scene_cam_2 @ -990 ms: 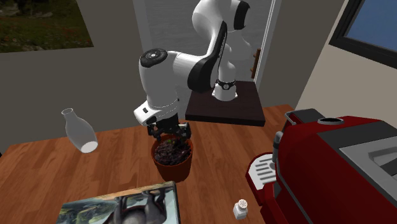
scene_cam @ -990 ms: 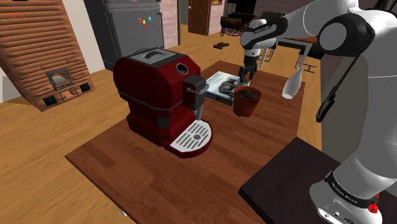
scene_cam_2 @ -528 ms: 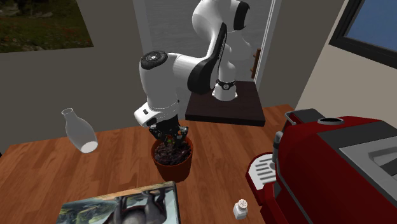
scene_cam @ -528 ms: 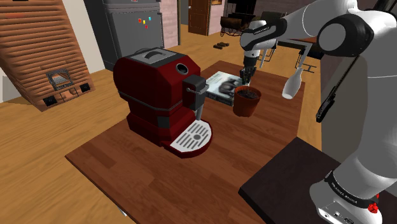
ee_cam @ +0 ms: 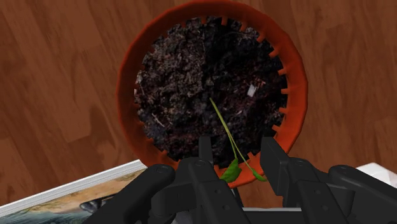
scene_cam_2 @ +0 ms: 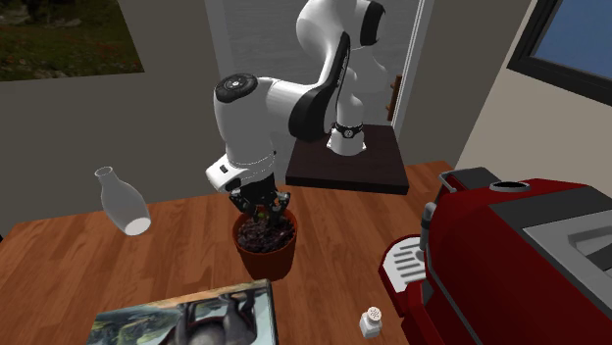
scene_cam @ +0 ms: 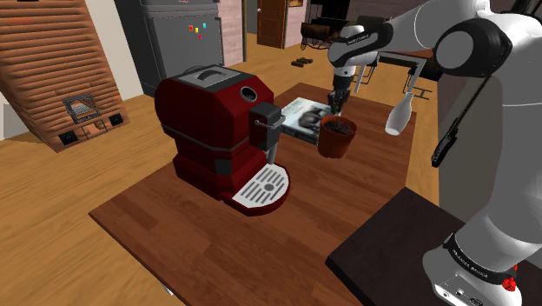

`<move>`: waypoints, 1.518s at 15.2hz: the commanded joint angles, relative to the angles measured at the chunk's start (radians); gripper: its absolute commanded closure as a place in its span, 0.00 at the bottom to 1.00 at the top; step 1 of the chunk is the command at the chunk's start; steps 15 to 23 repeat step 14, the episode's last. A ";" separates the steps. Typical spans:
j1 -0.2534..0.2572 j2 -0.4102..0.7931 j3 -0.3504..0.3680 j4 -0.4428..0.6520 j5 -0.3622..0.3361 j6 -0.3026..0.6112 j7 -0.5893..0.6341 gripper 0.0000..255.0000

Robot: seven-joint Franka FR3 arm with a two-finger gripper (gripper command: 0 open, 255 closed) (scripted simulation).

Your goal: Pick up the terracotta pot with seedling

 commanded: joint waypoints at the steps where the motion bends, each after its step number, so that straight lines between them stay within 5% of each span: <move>1: 0.000 -0.012 -0.001 0.013 -0.002 -0.020 0.001 1.00; 12: -0.001 -0.047 -0.005 0.108 -0.009 -0.149 0.004 1.00; 23: -0.001 -0.047 -0.005 0.109 -0.009 -0.151 0.004 1.00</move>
